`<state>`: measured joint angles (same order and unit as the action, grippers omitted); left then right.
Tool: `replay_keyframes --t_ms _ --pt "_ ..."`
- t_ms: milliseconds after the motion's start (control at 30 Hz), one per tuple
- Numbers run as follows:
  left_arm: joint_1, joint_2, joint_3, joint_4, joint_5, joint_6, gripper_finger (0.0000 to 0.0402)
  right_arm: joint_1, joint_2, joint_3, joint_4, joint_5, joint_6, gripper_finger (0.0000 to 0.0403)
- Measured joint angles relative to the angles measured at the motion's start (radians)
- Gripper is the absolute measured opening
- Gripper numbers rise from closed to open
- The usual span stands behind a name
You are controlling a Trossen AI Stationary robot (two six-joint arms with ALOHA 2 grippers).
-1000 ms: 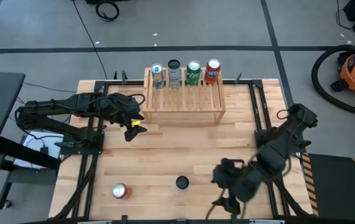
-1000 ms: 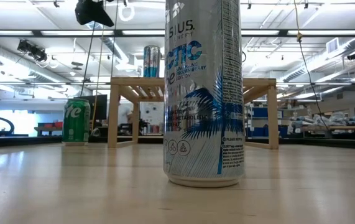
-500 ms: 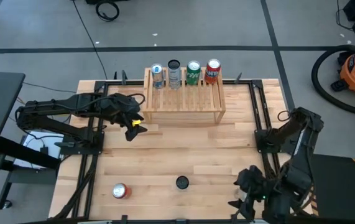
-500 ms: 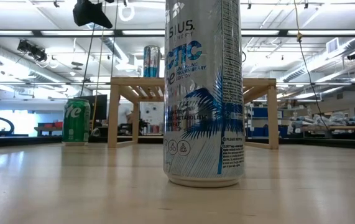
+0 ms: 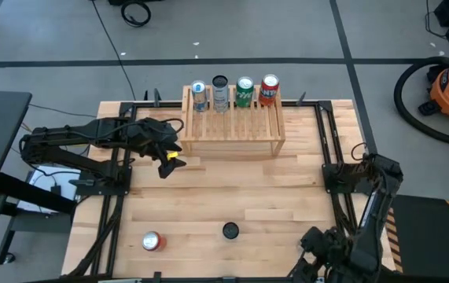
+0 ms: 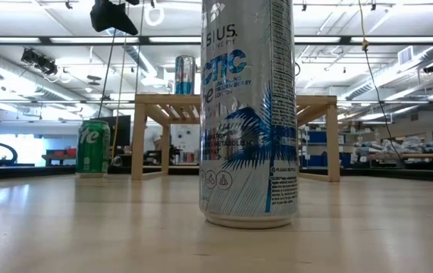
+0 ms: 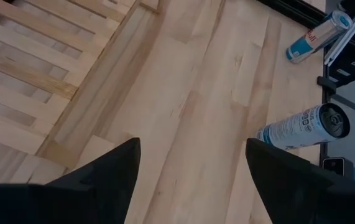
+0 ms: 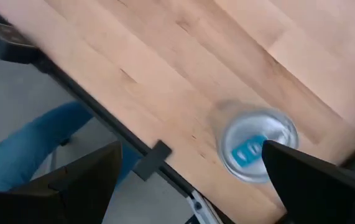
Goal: Place canned beverage on shelf
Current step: Put the blue soda can aligned with the other blue soda can on the shelf
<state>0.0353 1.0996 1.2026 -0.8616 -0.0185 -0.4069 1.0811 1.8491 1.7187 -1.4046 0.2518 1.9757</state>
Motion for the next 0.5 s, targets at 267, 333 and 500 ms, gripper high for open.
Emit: replay_keyframes --t_ms 267,333,500 --pt "0.0 0.0 0.0 0.0 0.0 0.001 0.0299 0.065 0.013 0.0 -0.068 -0.007 0.185 0.0396" --pt "0.0 0.0 0.0 0.0 0.0 0.002 0.0299 0.08 0.022 0.002 -0.084 -0.007 0.242 0.0396" --pt "0.0 0.0 0.0 0.0 -0.012 0.026 0.0299 0.087 0.068 0.001 -0.091 -0.054 0.284 0.0396"
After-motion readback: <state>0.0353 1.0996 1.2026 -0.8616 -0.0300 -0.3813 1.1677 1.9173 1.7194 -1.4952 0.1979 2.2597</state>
